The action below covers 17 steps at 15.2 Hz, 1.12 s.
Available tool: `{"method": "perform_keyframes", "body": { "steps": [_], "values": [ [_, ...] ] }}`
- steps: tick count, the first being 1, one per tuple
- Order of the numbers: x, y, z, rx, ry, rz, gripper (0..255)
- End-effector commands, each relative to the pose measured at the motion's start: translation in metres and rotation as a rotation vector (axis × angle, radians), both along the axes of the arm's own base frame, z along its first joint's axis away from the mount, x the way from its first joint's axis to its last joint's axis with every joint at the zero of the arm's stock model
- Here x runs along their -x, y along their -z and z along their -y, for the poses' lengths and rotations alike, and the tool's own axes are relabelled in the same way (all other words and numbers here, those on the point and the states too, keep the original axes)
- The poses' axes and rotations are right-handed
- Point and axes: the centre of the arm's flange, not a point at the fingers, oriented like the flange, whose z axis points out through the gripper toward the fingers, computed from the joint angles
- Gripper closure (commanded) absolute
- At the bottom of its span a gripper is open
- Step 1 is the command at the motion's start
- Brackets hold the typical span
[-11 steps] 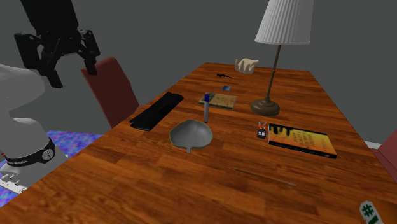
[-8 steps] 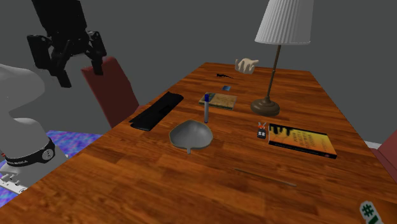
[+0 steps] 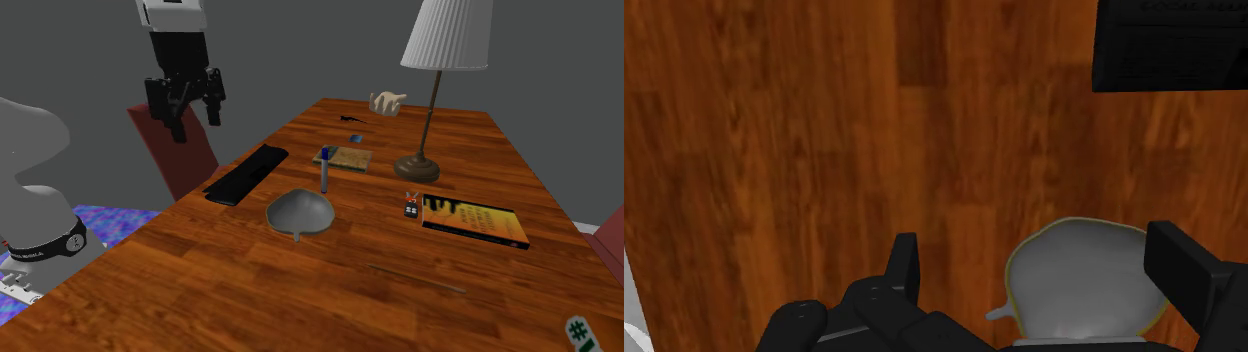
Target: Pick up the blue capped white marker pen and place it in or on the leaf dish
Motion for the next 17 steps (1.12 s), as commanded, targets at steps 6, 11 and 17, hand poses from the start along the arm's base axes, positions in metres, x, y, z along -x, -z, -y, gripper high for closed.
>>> {"method": "perform_keyframes", "body": {
  "steps": [6, 11, 17],
  "values": [
    [-0.057, 0.028, -0.069, -0.002, 0.054, 0.005, 0],
    [-0.1, 0.048, -0.114, -0.003, 0.092, 0.007, 0],
    [-0.154, 0.072, -0.166, -0.004, 0.138, 0.011, 0]
  ]
}}
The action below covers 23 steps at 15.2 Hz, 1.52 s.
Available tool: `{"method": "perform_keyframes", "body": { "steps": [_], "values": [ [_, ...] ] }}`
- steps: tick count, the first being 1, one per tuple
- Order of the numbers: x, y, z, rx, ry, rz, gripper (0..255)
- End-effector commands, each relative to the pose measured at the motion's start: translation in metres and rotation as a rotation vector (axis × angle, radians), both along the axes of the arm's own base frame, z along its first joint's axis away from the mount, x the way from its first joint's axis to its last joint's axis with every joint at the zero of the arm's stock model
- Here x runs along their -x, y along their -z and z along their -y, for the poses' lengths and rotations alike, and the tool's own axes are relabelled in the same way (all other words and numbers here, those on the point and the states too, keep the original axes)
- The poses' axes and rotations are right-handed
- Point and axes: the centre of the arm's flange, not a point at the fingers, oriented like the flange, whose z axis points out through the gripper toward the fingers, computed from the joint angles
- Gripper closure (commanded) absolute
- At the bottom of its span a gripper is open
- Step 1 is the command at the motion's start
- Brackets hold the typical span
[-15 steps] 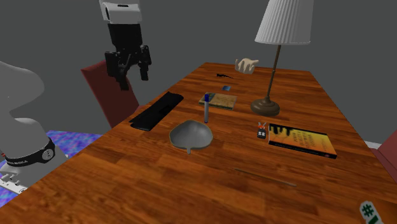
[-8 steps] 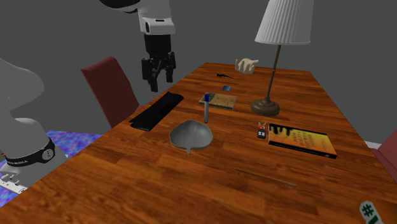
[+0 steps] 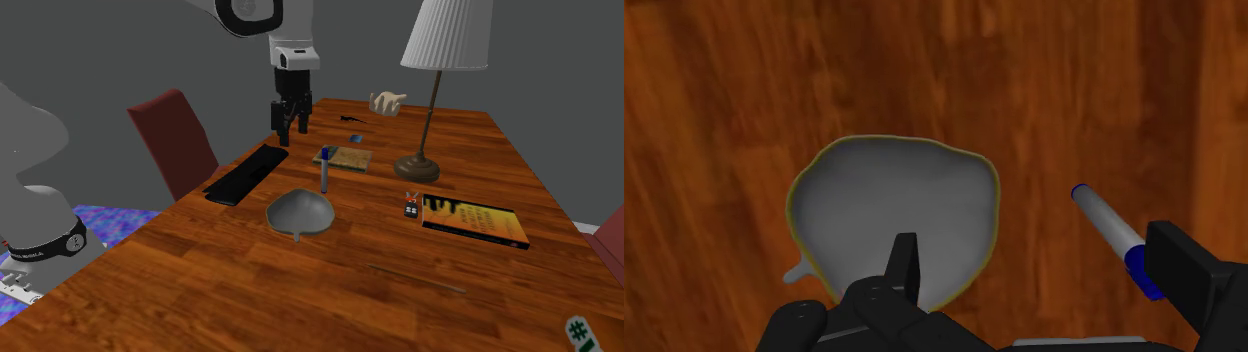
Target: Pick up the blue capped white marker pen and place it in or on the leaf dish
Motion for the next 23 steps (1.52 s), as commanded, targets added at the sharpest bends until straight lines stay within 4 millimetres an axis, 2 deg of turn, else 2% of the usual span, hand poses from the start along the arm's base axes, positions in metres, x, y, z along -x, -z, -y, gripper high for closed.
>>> {"method": "perform_keyframes", "body": {
  "steps": [1, 6, 7, 14, 22, 23],
  "values": [
    [-0.02, 0.009, -0.018, -0.001, 0.017, 0.001, 0],
    [-0.067, 0.029, -0.059, -0.002, 0.055, 0.004, 0],
    [-0.069, 0.03, -0.061, -0.002, 0.057, 0.004, 0],
    [-0.069, 0.07, -0.06, -0.002, 0.057, 0.004, 0],
    [-0.069, 0.07, -0.06, -0.002, 0.057, 0.004, 0],
    [-0.069, 0.07, -0.06, -0.002, 0.057, 0.004, 255]
  ]
}}
